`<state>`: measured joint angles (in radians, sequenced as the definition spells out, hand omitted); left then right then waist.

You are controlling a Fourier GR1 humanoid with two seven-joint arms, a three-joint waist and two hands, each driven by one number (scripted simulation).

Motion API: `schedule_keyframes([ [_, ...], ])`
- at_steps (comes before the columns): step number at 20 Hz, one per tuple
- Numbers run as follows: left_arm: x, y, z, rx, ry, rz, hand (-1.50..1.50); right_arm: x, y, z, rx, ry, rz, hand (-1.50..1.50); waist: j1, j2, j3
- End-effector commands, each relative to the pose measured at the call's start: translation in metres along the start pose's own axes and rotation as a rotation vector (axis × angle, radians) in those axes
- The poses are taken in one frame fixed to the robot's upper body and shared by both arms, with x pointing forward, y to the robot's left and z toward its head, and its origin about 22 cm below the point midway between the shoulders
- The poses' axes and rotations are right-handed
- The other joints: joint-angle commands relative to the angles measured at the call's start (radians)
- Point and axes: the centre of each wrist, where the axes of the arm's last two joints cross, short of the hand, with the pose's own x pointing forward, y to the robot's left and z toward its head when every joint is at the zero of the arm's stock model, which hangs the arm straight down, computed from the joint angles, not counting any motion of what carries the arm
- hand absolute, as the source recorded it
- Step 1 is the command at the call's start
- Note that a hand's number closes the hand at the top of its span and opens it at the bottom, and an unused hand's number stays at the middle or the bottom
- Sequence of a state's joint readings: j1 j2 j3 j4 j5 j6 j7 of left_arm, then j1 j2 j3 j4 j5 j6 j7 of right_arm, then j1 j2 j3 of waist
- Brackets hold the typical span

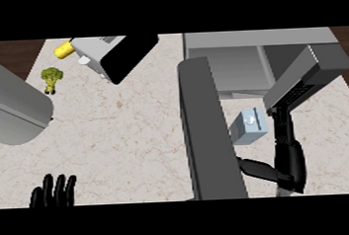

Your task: Pick up the milk, place it into the microwave and close the microwave

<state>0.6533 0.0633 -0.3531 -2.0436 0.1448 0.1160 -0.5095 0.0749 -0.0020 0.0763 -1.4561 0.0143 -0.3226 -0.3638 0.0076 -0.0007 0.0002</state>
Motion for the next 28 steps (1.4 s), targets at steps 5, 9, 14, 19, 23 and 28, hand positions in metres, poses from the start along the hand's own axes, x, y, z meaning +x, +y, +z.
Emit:
schedule_keyframes([
  [5,0.0,0.007,0.011,-0.012,0.006,-0.002,-1.5,-0.051,-0.021,-0.008,-0.012,0.018,0.043,-1.5,0.002,0.001,0.0],
  [9,-0.015,-0.012,0.014,-0.006,-0.019,0.013,-1.5,-0.068,-0.01,0.006,-0.01,0.006,0.024,-1.5,-0.001,0.001,0.0],
  [14,-0.007,0.011,0.01,0.01,0.001,0.002,-1.5,-0.091,-0.023,-0.01,-0.022,0.001,0.029,-1.5,0.001,0.002,0.0],
  [19,-0.008,0.002,0.032,-0.005,0.006,0.014,-1.5,-0.102,-0.03,-0.018,0.011,0.013,0.061,-1.5,0.007,0.002,0.0],
  [23,0.014,-0.002,0.01,0.011,-0.007,0.024,-1.5,-0.101,-0.021,-0.025,0.038,-0.026,0.057,-1.5,0.003,0.002,0.001],
  [28,0.0,0.011,0.026,-0.007,0.004,0.01,-1.5,-0.111,-0.02,-0.002,0.068,-0.061,0.008,-1.5,0.0,0.0,0.0],
])
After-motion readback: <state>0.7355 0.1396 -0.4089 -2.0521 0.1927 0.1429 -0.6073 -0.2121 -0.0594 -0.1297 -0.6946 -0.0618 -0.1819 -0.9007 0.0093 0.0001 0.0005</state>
